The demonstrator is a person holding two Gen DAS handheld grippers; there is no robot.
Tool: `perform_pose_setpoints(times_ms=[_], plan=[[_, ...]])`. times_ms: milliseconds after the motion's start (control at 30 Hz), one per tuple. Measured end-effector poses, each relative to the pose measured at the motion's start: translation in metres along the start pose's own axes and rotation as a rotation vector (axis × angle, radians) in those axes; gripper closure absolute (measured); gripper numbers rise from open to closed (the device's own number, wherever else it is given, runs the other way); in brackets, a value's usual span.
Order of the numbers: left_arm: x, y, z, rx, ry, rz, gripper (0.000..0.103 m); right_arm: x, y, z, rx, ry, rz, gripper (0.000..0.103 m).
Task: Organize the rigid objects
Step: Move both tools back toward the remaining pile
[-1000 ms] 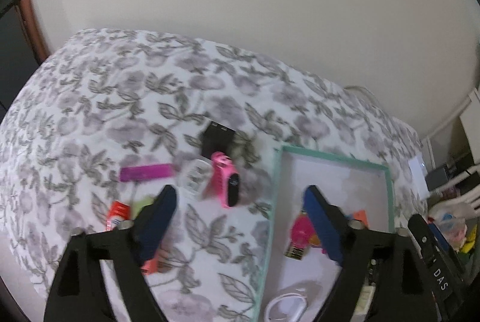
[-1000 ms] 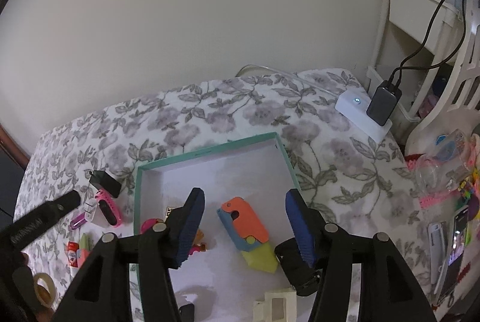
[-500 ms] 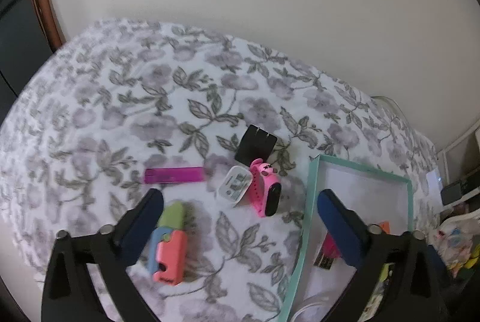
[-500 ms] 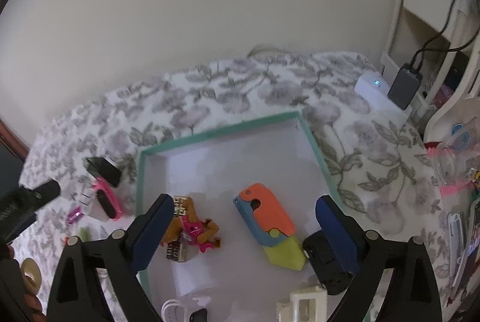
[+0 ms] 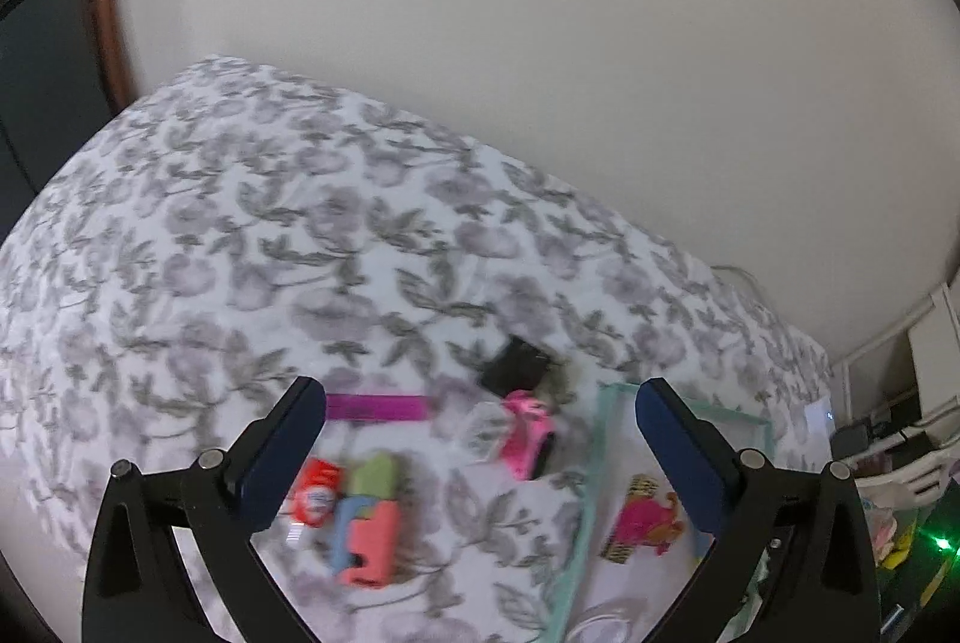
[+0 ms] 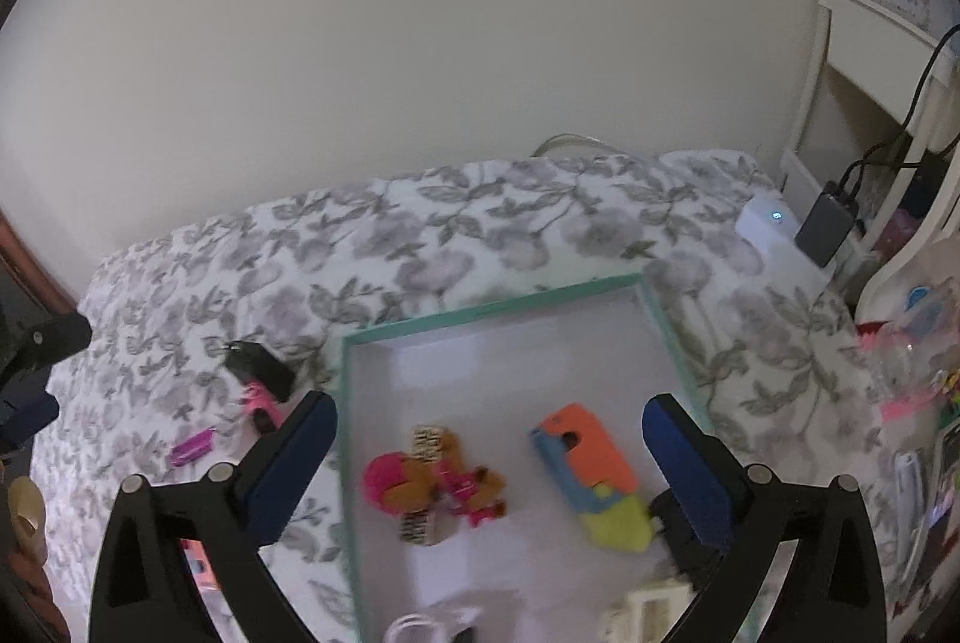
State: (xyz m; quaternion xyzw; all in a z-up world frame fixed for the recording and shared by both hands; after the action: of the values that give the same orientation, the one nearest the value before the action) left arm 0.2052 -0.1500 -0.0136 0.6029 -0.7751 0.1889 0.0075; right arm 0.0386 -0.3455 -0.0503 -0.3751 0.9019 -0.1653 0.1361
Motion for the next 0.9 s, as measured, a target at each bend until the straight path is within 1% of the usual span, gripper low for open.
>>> perform_pose_setpoints(times_ms=[67,133,267,333,400,433,500,567,600,700,800,900], plan=[[-0.022,-0.006,-0.006,0.013,-0.032,-0.034,0.000,-0.013,0.002,-0.003,-0.001,-0.029,-0.019,0.000],[-0.037,-0.009,-0.005,0.009,-0.052,-0.058,0.000,-0.026,0.002,-0.004,0.001,-0.041,-0.039,0.000],[-0.062,-0.019,0.015,-0.037,-0.072,-0.073,0.000,-0.050,-0.001,0.009,-0.005,-0.057,-0.069,0.000],[-0.070,-0.024,0.022,-0.057,-0.091,-0.084,0.000,-0.068,-0.001,0.022,-0.035,-0.080,-0.108,0.000],[-0.077,-0.024,0.023,-0.065,-0.090,-0.105,0.000,-0.081,0.006,0.032,-0.070,-0.071,-0.145,0.000],[-0.079,-0.022,0.022,-0.063,-0.087,-0.105,0.000,-0.085,0.009,0.033,-0.075,-0.069,-0.153,0.000],[-0.082,-0.016,0.020,-0.073,-0.107,-0.086,0.000,-0.097,0.019,0.038,-0.087,-0.085,-0.175,0.000],[-0.089,-0.006,0.020,-0.095,-0.152,-0.071,0.000,-0.111,0.032,0.046,-0.135,-0.103,-0.197,0.000],[-0.094,-0.001,0.019,-0.105,-0.169,-0.073,0.000,-0.117,0.037,0.048,-0.146,-0.115,-0.203,0.000],[-0.109,0.011,0.021,-0.125,-0.200,-0.092,0.000,-0.143,0.052,0.055,-0.182,-0.156,-0.244,0.000],[-0.124,0.025,0.032,-0.169,-0.218,-0.111,0.000,-0.161,0.064,0.060,-0.199,-0.147,-0.293,0.000],[-0.139,0.039,0.044,-0.214,-0.218,-0.158,0.000,-0.175,0.077,0.069,-0.227,-0.148,-0.326,0.000]])
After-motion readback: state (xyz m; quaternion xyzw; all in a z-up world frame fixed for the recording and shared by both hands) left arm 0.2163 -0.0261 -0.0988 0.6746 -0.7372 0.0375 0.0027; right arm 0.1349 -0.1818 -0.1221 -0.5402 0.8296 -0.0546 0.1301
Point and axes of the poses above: each gripper's, at about its wrist camera, not at the fingertips, and z roughly the way its jaws point, x to its right, y to its underside, the point moved 10 cm from there along z, roughly the way its jaws point, and after that the axes turned 14 degrees about -x, right-handed, at the moved point
